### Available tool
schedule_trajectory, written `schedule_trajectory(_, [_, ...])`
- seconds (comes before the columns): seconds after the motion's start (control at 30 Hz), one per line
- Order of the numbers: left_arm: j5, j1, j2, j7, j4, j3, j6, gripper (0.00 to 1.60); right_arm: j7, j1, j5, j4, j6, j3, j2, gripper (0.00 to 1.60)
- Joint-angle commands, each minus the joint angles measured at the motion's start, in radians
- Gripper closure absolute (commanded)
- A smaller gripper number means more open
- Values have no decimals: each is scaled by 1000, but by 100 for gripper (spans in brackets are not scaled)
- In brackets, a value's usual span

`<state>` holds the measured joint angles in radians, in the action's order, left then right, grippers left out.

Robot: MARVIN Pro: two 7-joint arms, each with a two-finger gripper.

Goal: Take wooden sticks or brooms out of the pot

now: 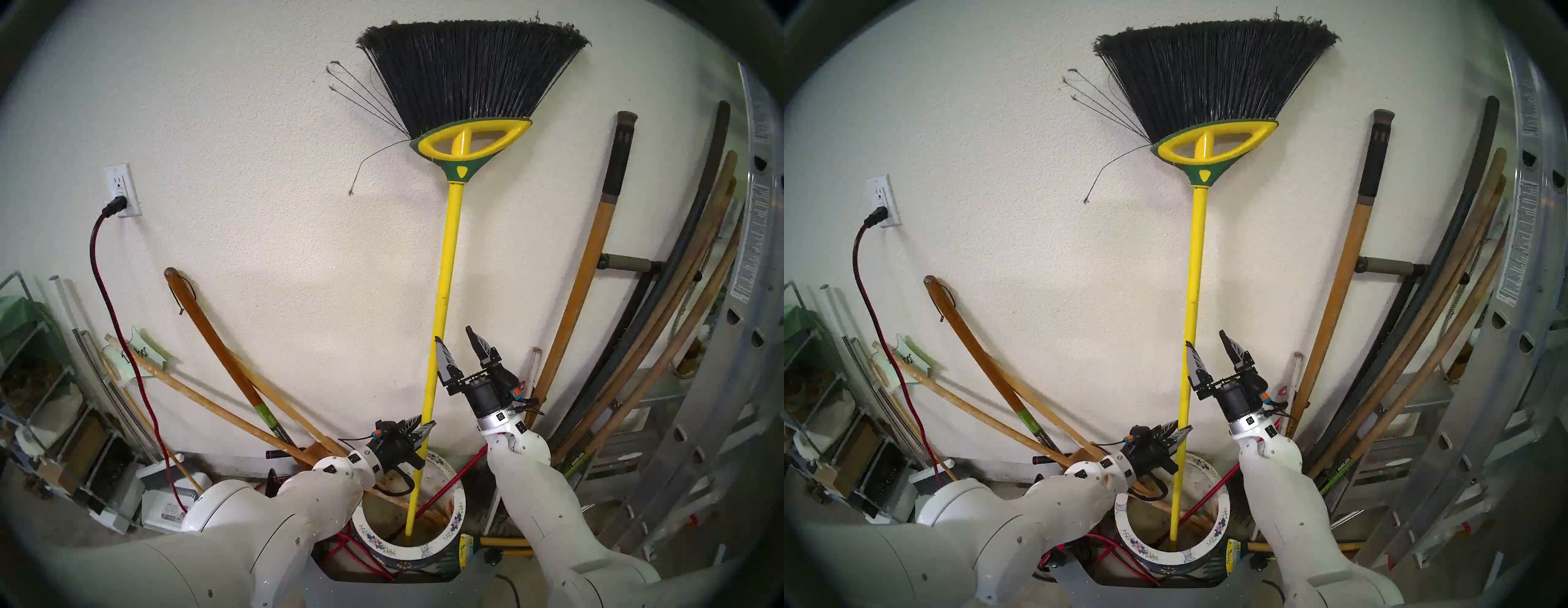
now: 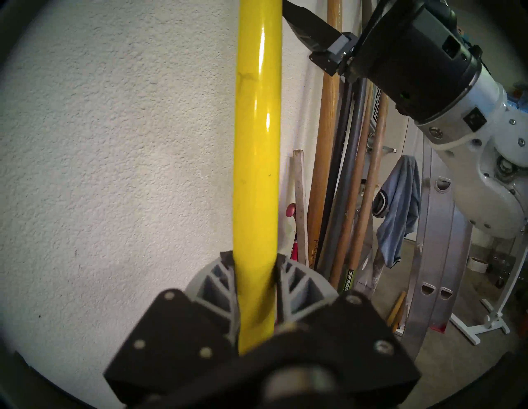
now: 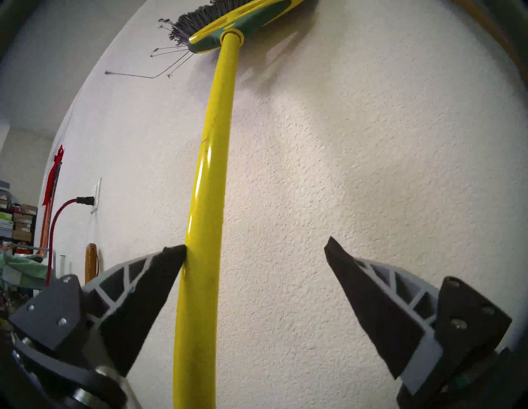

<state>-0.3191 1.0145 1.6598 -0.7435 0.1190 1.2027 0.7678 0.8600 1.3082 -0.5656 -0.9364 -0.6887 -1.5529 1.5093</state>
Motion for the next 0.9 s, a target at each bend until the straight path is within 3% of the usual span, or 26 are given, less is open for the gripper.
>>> schedule_trajectory(0.0, [2, 32, 6, -25, -5, -6, 10, 160, 2, -126, -1, 45, 48, 12, 8, 0])
schedule_trajectory(0.03, [2, 32, 6, -24, -5, -7, 11, 160, 3, -104, 1, 21, 52, 12, 11, 0])
schedule_trajectory(0.37, [1, 34, 6, -34, -6, -11, 23, 160, 31, -206, 6, 120, 84, 35, 22, 0])
schedule_trajectory(0.4, [1, 34, 6, -35, -6, -11, 25, 160, 33, -208, 5, 123, 85, 36, 22, 19])
schedule_trajectory(0.43, [0, 34, 6, -36, -6, -11, 26, 160, 37, -218, 5, 136, 85, 38, 22, 102])
schedule_trajectory(0.47, [0, 34, 6, -36, -6, -11, 26, 160, 37, -218, 5, 136, 85, 38, 22, 102])
schedule_trajectory(0.5, [0, 35, 6, -36, -6, -11, 28, 160, 43, -224, 4, 145, 87, 40, 22, 160])
schedule_trajectory(0.87, [-7, 33, -8, -22, -8, -10, 35, 160, 119, -262, -18, 193, 92, 32, 18, 160])
